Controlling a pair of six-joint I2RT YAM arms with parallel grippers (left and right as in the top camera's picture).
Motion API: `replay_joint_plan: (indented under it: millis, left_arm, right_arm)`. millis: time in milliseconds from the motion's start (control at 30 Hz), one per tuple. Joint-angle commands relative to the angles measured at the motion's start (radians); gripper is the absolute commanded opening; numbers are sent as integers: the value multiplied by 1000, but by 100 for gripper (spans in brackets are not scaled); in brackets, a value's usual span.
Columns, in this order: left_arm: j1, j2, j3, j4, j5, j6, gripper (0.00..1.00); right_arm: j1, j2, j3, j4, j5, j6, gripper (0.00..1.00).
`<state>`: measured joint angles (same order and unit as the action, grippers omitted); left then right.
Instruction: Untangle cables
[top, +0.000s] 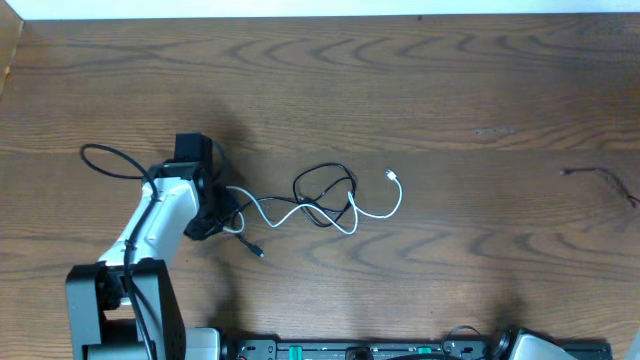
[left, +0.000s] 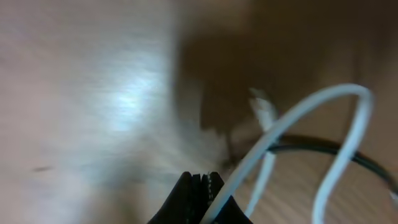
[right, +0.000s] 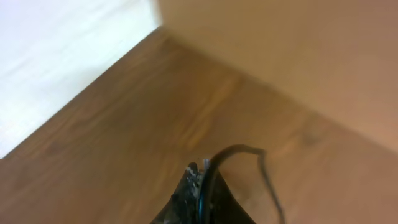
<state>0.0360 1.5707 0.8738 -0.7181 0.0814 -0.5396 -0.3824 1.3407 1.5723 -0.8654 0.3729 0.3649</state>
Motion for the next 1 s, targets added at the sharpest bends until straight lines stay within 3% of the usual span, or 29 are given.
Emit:
replay_joint_plan:
  millis: [0, 100, 200, 500, 800, 867, 967]
  left_arm:
    - [-43, -15, 0, 47, 241, 93, 7]
    - [-106, -15, -1, 121, 398, 188, 8]
    - [-180, -15, 0, 172, 454, 240, 8]
    - [-396, -15, -1, 243, 448, 282, 8]
    - [-488, -15, -1, 256, 423, 281, 8]
    - [-498, -15, 0, 258, 423, 281, 8]
    - [-500, -14, -1, 262, 422, 282, 8]
  right_arm:
    - [-2, 45, -5, 24, -261, -91, 1]
    - [-2, 98, -5, 53, -327, -158, 1]
    - [-3, 150, -5, 75, -323, -191, 1]
    - [-5, 311, -5, 96, -201, -232, 1]
    - [-39, 389, -5, 48, -163, -223, 1]
    - [-51, 390, -5, 44, -163, -212, 14]
    - [-70, 389, -5, 39, -195, -201, 51]
